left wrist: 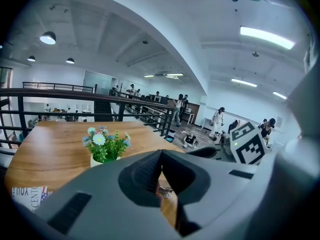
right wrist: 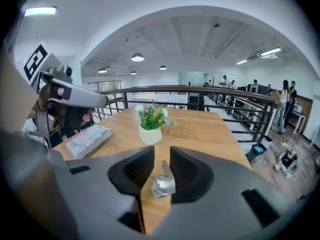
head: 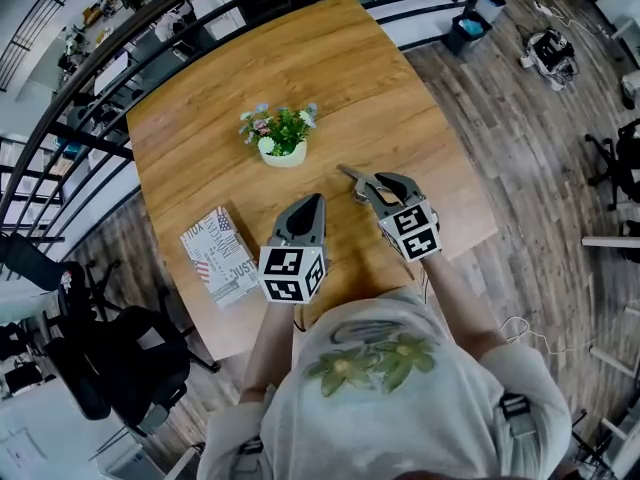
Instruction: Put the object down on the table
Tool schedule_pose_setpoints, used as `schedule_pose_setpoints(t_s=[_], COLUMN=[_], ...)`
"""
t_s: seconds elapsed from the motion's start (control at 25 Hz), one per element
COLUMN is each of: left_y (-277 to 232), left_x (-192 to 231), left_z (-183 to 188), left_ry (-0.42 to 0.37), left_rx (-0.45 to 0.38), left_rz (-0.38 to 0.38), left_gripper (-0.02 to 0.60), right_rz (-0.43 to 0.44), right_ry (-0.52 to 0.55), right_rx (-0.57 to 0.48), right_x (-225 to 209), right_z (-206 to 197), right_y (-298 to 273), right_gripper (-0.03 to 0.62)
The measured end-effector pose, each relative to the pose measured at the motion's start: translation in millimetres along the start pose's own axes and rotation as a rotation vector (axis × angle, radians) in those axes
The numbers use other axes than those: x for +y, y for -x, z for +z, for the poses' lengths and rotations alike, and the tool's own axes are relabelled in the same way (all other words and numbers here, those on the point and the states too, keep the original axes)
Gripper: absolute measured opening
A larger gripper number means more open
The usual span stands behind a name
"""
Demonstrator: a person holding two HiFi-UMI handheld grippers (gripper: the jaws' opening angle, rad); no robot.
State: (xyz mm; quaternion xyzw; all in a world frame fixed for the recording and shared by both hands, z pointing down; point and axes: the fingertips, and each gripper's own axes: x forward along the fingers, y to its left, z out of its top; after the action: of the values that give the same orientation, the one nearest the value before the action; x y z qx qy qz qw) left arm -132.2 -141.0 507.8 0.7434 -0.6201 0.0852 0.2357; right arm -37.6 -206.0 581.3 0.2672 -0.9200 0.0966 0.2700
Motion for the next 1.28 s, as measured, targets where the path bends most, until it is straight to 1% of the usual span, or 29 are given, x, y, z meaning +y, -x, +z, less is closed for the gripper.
schedule_pose_setpoints(t_s=[0.2, 0.4, 0.44, 0.52, 0.56, 0.76, 1.0, 1.28], left_y=[5, 11, 12, 14, 15, 21, 25, 29], left_x=[-8, -17, -20, -25, -28, -38, -49, -59], left_z=[2, 5, 5, 7, 8, 9, 7, 4], left_ry=[-0.002, -0.012, -0.012, -0.013, -0.015, -0.029, -0.041, -0.06], left_rx=[-0.015, -0.029, -0.031, -0.035, -0.038, -0.044, -0.042, -0.036], left_rz=[-0.018, -0.042, -0.049, -0.066, -0.074, -0.105, -0.139, -0.17], left_gripper=[0.013, 0.013, 0.014, 0.012, 0.014, 0.013, 0.014, 0.013], right_rz=[-0.019, -0.031, -0.034, -0.038, -0.038, -0.043, -0.066, -0.08], right_ry=[-0.071, -0.11, -0.111, -0.115, -0.117, -0.138, -0.11, -0.136], right_rx=[-0.105, -0.162, -0.166, -0.171, -0.175, -0.198, -0.198, -0.217], right_x=[3, 10, 12, 15, 17, 29, 39, 46], right_z=[29, 44, 45, 45, 45, 45, 43, 42], right_y=[27, 47, 51, 57, 60, 74, 87, 100], right_gripper=[0.08, 0.063, 0.056, 0.017, 0.008, 0.006, 0.005, 0.005])
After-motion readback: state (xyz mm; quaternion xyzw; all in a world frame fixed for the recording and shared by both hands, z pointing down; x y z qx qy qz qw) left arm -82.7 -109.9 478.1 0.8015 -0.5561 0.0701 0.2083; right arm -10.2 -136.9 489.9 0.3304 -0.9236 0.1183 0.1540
